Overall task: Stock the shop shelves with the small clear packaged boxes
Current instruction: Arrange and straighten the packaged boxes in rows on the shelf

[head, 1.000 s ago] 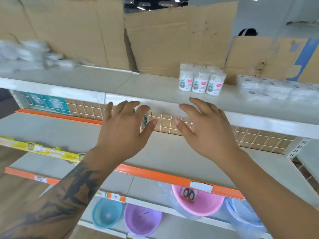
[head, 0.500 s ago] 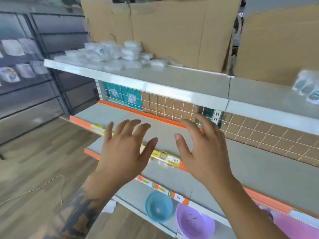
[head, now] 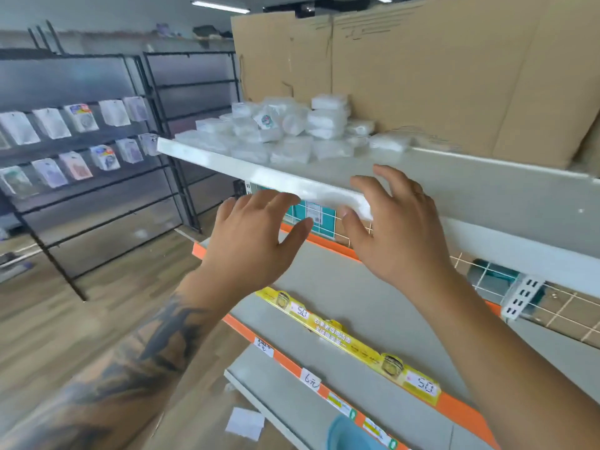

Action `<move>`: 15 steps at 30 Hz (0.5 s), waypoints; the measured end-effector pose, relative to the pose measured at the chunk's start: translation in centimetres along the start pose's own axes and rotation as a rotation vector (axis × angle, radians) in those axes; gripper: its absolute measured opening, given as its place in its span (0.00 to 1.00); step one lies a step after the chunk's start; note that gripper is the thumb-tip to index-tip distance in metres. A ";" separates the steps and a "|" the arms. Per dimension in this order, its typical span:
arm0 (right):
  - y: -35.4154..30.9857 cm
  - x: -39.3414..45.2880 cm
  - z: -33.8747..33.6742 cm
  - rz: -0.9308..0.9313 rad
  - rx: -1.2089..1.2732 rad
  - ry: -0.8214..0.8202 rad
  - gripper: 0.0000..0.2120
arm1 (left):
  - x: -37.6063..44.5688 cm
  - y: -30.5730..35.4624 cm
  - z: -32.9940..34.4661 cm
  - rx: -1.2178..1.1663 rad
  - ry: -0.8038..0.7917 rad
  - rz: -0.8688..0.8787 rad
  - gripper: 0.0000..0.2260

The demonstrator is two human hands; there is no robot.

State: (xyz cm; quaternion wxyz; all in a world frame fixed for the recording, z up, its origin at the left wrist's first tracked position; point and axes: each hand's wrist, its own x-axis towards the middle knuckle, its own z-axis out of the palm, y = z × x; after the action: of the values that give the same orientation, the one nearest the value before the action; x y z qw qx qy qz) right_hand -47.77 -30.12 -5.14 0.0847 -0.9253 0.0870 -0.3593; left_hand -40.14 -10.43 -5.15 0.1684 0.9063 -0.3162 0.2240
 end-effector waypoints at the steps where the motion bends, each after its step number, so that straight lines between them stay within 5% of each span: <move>1: 0.5 1.7 0.3 0.017 -0.016 -0.025 0.22 | 1.9 -0.4 0.3 -0.011 -0.012 0.007 0.25; 7: 4.4 11.1 1.0 0.181 -0.159 -0.201 0.24 | 15.3 -1.8 3.4 -0.093 -0.090 0.052 0.23; 15: 4.8 12.4 2.0 0.333 -0.167 -0.546 0.25 | 25.1 -1.9 7.6 0.048 -0.191 0.245 0.25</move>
State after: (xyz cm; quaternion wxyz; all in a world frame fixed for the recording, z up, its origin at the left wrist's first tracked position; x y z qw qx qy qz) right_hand -37.89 -37.39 0.43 0.0862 -0.9643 0.2404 -0.0707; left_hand -19.04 -24.91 0.97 0.0870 0.8820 -0.4335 0.1631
